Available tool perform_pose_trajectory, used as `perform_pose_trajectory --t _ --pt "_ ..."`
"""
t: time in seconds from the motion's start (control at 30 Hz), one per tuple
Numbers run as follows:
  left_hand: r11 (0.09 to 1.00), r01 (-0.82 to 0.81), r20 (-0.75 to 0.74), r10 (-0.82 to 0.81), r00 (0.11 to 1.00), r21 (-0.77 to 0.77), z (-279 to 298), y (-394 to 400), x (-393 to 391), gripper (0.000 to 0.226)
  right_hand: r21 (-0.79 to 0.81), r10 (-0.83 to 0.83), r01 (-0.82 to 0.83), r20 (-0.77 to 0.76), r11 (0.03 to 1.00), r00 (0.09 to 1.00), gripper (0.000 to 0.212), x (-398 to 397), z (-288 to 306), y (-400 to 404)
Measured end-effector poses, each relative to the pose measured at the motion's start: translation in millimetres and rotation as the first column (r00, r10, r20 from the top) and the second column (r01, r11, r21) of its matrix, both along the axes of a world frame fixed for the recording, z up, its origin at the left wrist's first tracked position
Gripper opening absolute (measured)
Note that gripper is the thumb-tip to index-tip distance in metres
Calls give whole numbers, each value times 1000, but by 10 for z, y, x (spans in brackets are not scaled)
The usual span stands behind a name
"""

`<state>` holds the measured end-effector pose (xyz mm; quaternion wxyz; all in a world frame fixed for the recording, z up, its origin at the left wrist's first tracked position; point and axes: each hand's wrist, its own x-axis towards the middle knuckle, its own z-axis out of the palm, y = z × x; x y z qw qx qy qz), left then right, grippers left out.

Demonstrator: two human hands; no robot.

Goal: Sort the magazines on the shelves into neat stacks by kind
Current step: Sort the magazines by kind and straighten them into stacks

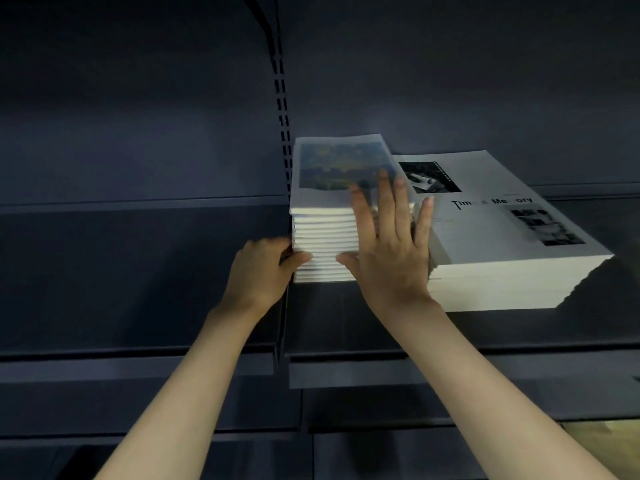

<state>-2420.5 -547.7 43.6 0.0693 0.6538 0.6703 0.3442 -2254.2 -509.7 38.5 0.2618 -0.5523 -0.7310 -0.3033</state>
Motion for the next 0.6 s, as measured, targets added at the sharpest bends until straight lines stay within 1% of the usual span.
perform_pose_trajectory --t 0.07,0.1,0.2,0.23,0.27,0.33,0.4,0.47,0.53,0.6 --pt "1000 12 44 -11 999 -13 16 5 -6 21 11 17 -17 -4 1000 1000 111 15 8 -12" --pt "1000 11 52 -11 999 -12 29 3 -10 25 20 20 -20 -9 1000 1000 109 16 14 -22" --pt "998 -20 47 18 999 55 114 -34 1 60 40 13 -12 -27 999 1000 108 4 32 -41" --pt "994 -20 62 14 998 103 152 -45 14 65 35 13 -12 -22 999 1000 111 0 27 -36" --pt "988 -8 87 -5 996 153 186 -42 24 62 26 16 -15 -14 1000 1000 116 0 14 -27" --pt "974 36 116 -63 991 223 236 -5 35 45 19 13 -13 1 1000 1000 122 6 -25 -3" --pt "966 67 104 -96 990 248 273 27 44 34 39 -7 7 12 999 1000 121 4 -71 28" --pt "958 83 88 -111 990 273 273 48 41 32 41 -15 14 13 999 1000 122 -6 -93 50" --pt "949 88 64 -112 992 304 255 55 40 32 28 -13 13 17 1000 1000 128 -11 -99 58" --pt "944 79 21 -90 996 322 221 47 48 40 19 -22 21 25 1000 999 132 -3 -106 37"
